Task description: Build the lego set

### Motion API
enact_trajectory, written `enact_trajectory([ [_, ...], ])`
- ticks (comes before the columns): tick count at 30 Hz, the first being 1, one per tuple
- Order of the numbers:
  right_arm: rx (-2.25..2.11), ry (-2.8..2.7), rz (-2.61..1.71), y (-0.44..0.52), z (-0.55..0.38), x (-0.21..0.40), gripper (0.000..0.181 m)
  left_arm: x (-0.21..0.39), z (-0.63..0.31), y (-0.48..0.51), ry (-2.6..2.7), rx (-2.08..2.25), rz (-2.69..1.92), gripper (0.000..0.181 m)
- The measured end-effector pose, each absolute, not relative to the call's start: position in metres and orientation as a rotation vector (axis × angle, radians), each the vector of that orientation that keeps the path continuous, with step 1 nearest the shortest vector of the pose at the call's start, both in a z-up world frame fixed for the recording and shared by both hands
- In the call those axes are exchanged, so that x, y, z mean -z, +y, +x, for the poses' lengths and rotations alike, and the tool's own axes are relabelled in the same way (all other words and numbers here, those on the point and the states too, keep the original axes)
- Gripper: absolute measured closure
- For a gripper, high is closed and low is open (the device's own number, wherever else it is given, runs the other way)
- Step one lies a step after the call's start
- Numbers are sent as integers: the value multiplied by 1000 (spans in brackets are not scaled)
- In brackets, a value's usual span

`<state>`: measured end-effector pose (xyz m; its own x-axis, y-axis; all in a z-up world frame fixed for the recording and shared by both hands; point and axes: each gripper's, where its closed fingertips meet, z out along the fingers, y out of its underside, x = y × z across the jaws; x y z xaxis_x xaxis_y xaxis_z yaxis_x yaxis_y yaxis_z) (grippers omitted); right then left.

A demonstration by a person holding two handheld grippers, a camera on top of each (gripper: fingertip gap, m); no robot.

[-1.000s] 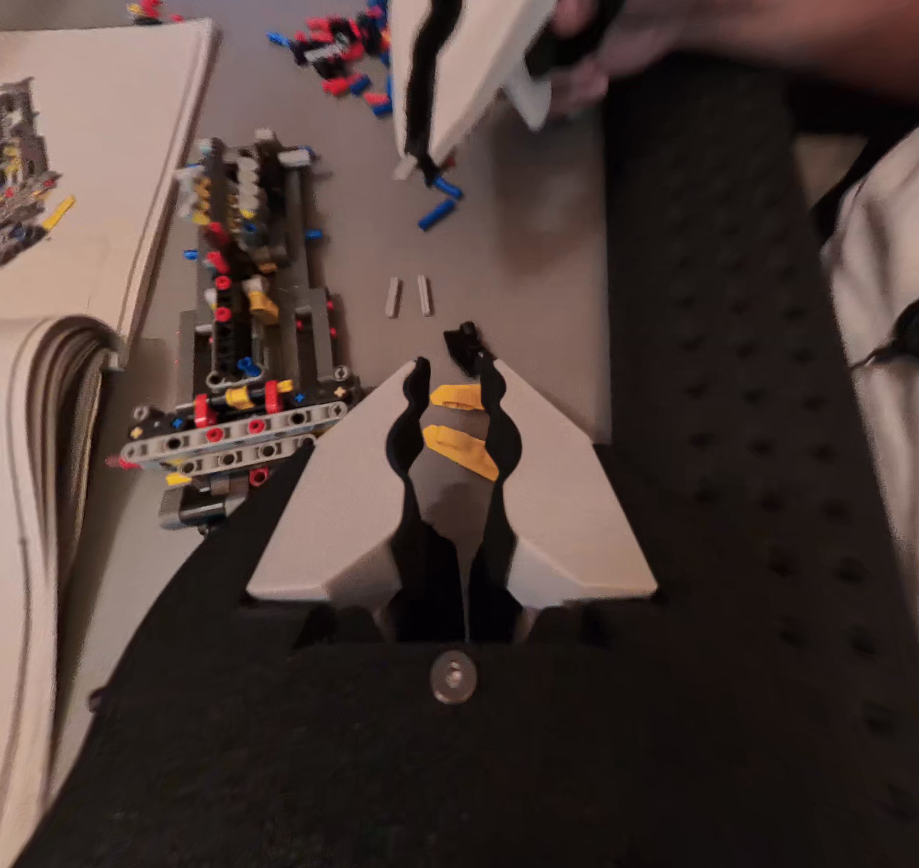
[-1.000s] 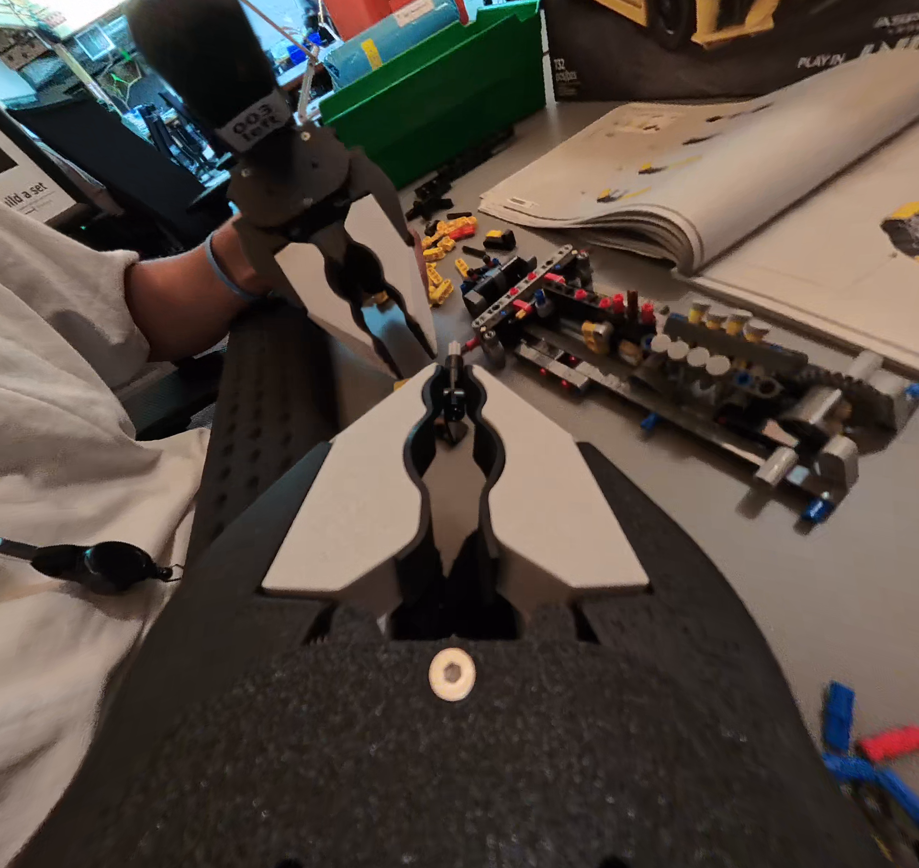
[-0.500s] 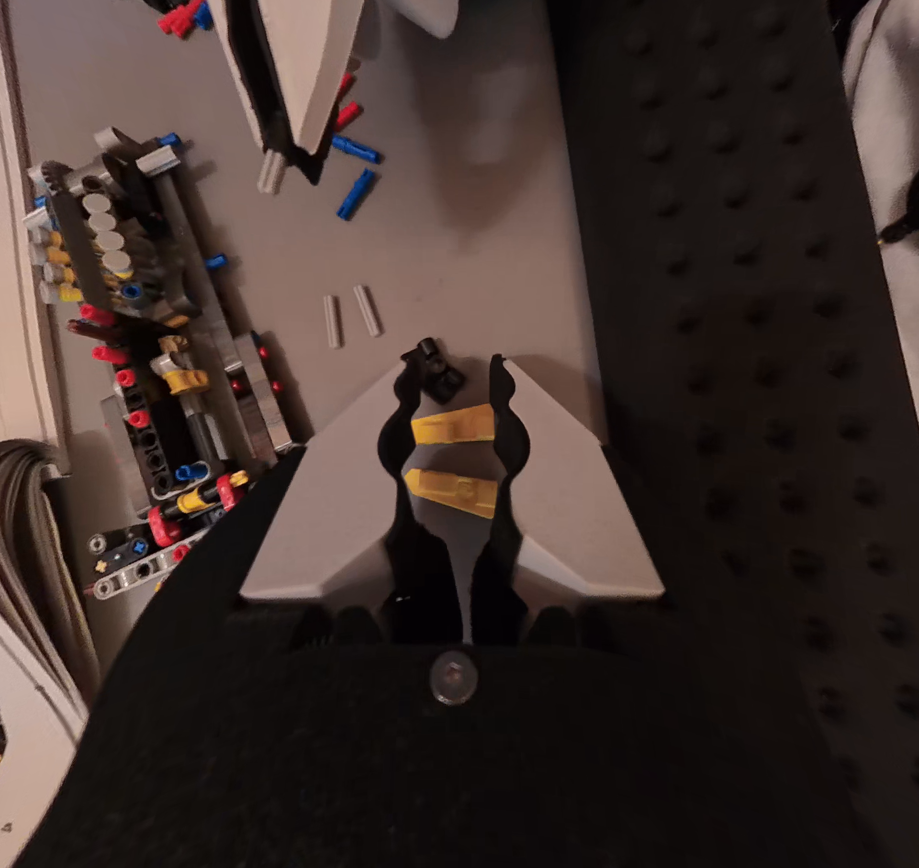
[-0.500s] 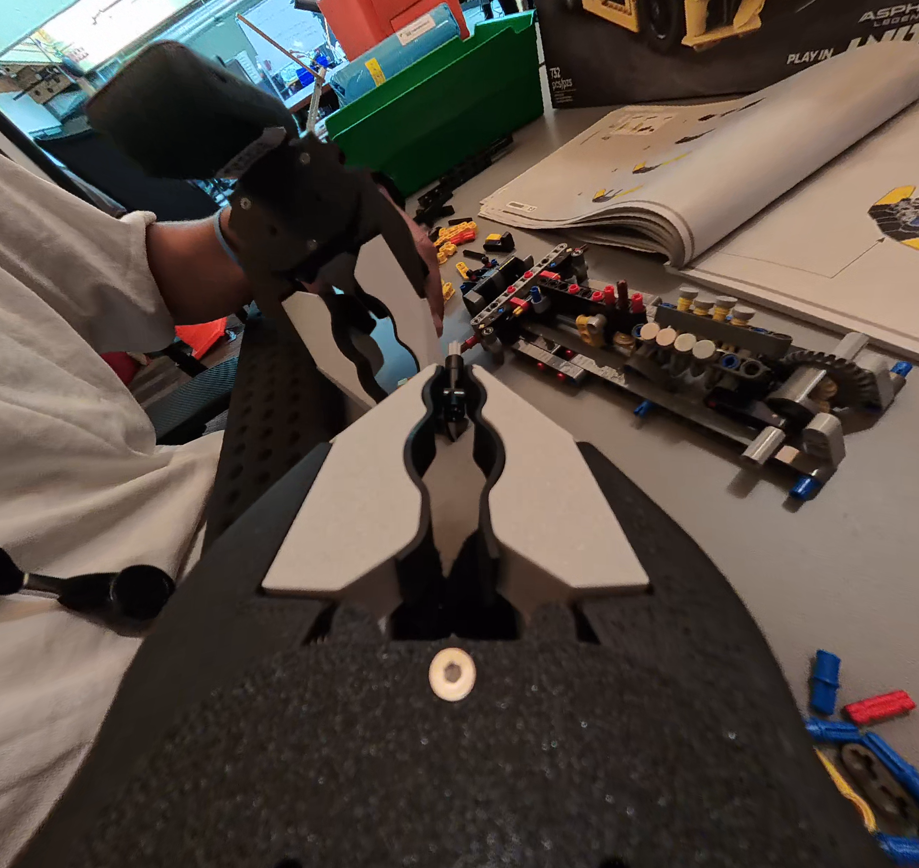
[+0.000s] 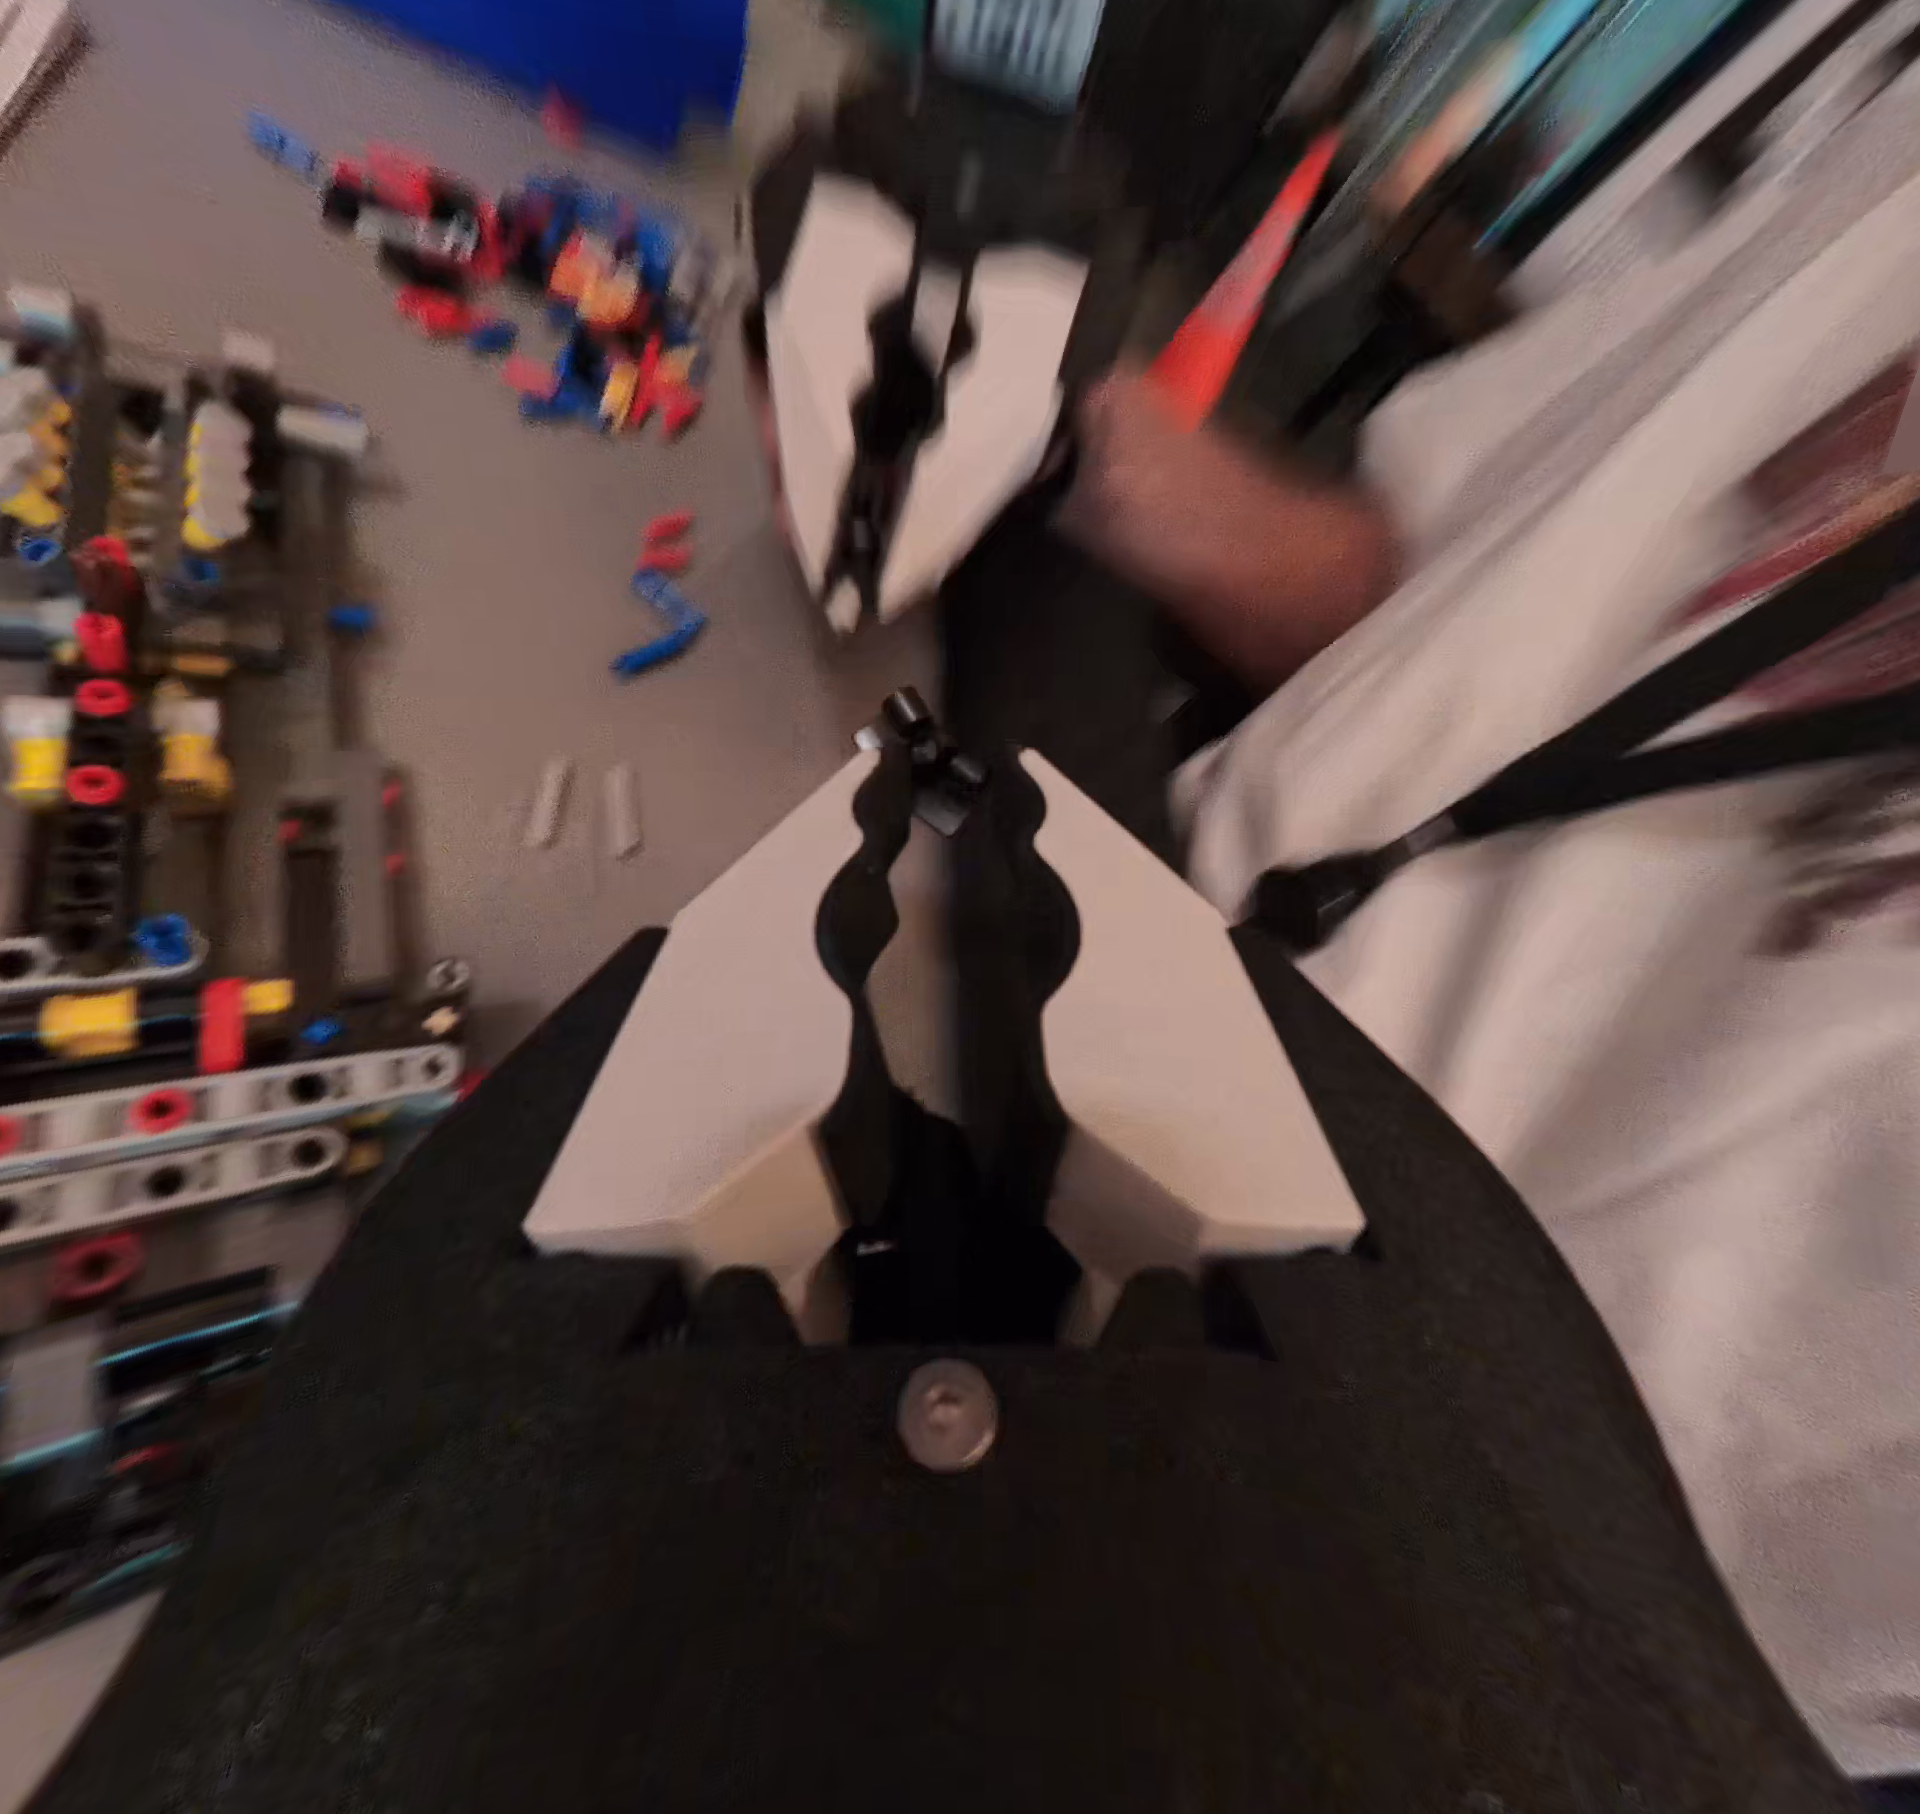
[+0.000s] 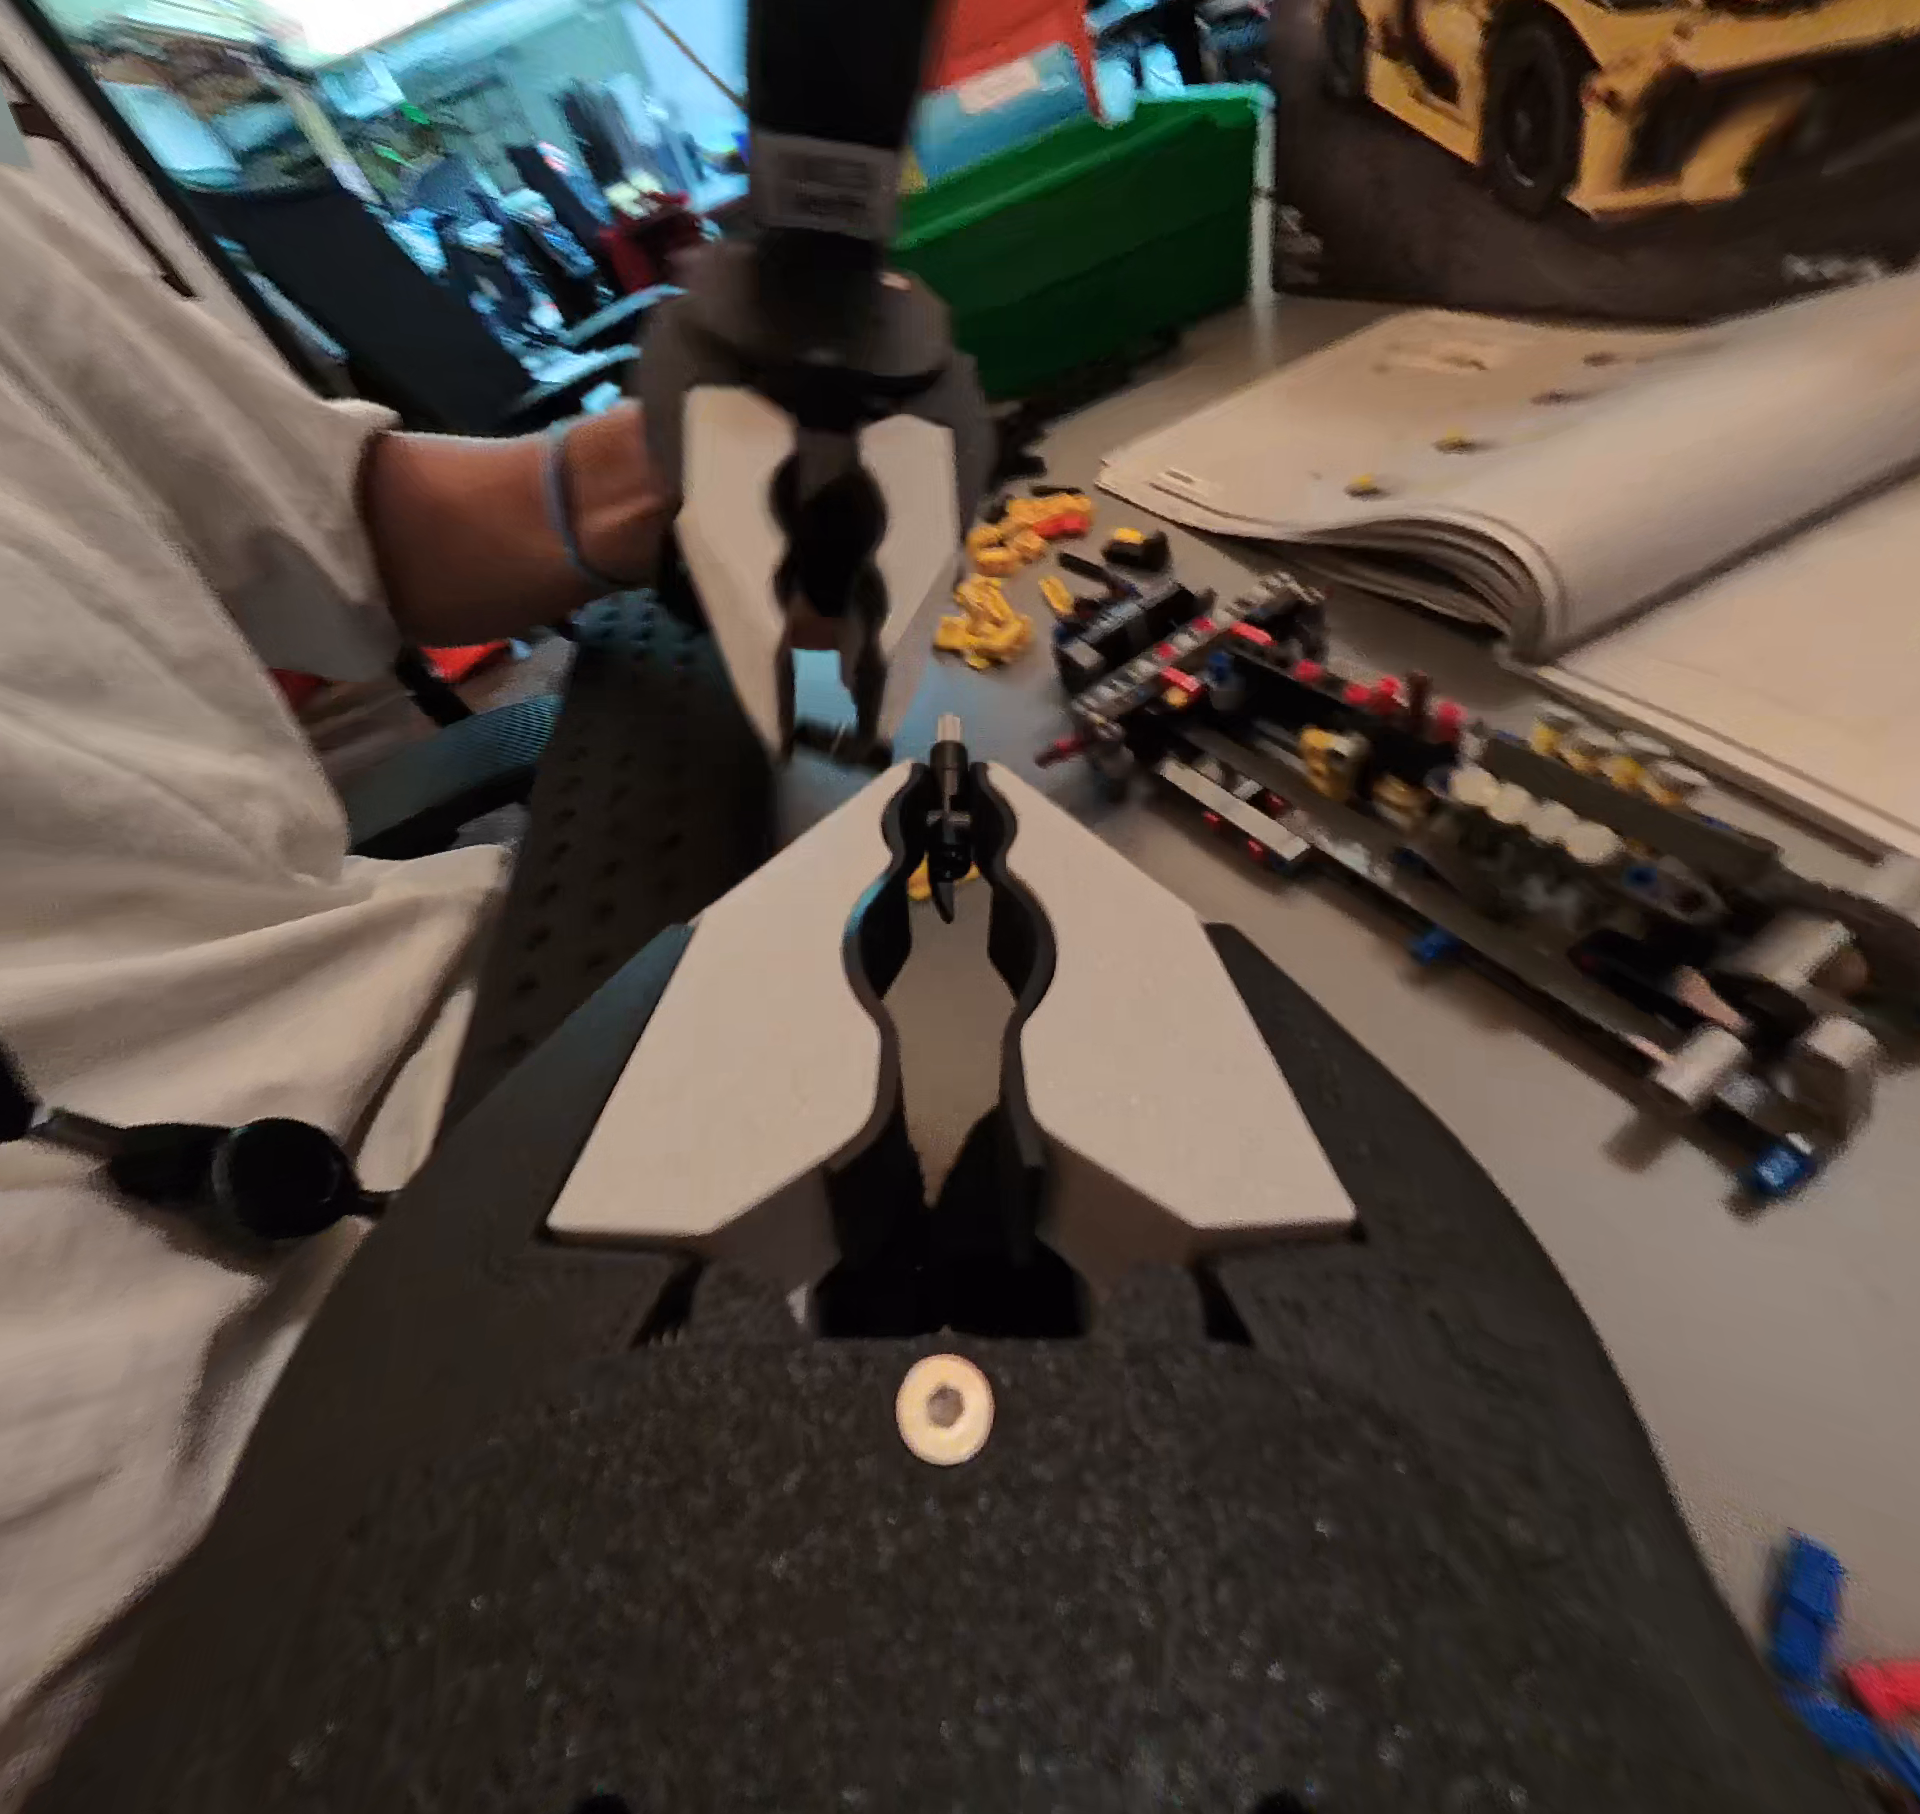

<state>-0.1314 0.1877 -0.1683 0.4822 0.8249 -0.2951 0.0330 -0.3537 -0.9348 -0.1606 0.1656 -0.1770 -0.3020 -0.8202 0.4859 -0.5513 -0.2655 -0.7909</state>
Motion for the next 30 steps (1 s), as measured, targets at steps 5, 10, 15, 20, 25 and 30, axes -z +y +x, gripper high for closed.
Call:
enact_trajectory([
  [5, -1467, -710, -1627, 162, -157, 127, 176, 121, -180, 166, 1415, 2247, -1544, 168],
  [10, -1584, -844, -1603, 157, -167, 117, 175, 104, -198, 149, 1482, 2535, -1344, 167],
  [15, -1598, -936, -1579, 147, -175, 116, 175, 106, -198, 138, 1616, 2552, -1351, 167],
  [20, -1578, -946, -1561, 145, -173, 115, 175, 109, -195, 140, 1614, 2597, -1383, 168],
  [25, -1547, -963, -1583, 145, -173, 121, 175, 114, -195, 136, 1626, 2616, -1400, 168],
  [30, -1470, -1010, -1616, 145, -173, 129, 175, 120, -194, 138, 1622, 2621, -1482, 168],
])
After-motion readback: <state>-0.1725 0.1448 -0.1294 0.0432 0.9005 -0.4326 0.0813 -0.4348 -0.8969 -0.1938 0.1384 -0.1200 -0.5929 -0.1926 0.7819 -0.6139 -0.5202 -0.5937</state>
